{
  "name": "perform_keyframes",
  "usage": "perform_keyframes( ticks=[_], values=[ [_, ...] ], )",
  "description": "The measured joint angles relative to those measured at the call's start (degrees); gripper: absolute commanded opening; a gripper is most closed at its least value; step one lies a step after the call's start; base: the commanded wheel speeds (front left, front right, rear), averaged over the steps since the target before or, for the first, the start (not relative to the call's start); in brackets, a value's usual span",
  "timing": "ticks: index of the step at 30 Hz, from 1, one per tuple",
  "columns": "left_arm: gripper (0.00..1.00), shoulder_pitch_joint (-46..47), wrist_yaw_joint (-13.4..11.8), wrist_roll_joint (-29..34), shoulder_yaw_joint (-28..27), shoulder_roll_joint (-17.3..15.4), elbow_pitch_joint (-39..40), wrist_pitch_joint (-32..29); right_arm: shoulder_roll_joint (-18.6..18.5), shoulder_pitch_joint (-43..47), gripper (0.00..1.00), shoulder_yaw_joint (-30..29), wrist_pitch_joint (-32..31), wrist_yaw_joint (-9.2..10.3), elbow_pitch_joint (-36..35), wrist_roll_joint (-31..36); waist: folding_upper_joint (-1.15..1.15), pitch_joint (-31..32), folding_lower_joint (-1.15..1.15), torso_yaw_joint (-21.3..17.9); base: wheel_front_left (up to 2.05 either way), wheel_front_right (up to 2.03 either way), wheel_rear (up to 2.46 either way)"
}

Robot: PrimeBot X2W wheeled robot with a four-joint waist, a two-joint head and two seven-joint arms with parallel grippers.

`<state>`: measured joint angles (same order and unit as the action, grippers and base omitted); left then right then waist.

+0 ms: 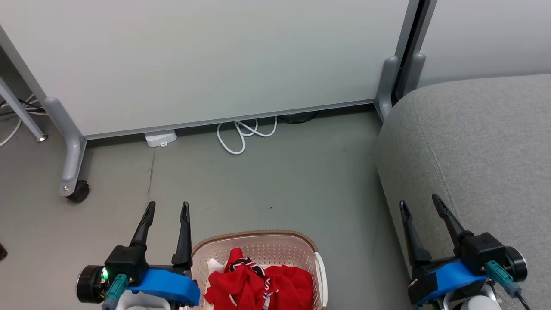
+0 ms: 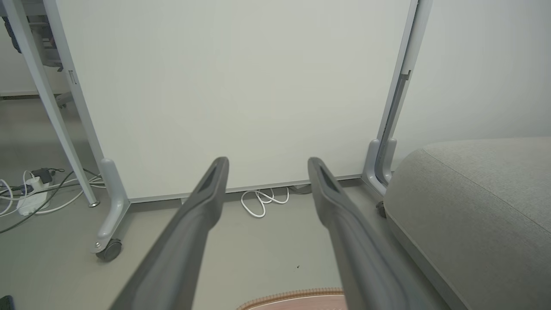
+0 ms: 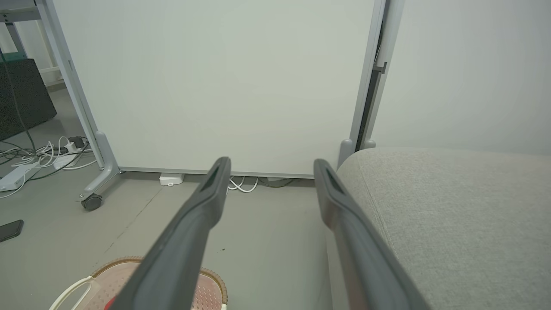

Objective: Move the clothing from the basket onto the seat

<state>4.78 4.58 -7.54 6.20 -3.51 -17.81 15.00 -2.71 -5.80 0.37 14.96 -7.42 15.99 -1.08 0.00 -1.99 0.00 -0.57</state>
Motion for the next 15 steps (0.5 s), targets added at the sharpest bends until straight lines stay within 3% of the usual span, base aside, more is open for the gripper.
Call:
perform_keyframes(
  ticks=[15],
  values=[
    [1.0,2.32,0.8,1.0,0.08,-1.14,-7.03,0.07,-0.04,-3.49,1.0,4.5,0.02,-0.01,-2.41,-1.64,0.0,-6.59,0.0,-4.22,0.0,0.0,0.0]
  ],
)
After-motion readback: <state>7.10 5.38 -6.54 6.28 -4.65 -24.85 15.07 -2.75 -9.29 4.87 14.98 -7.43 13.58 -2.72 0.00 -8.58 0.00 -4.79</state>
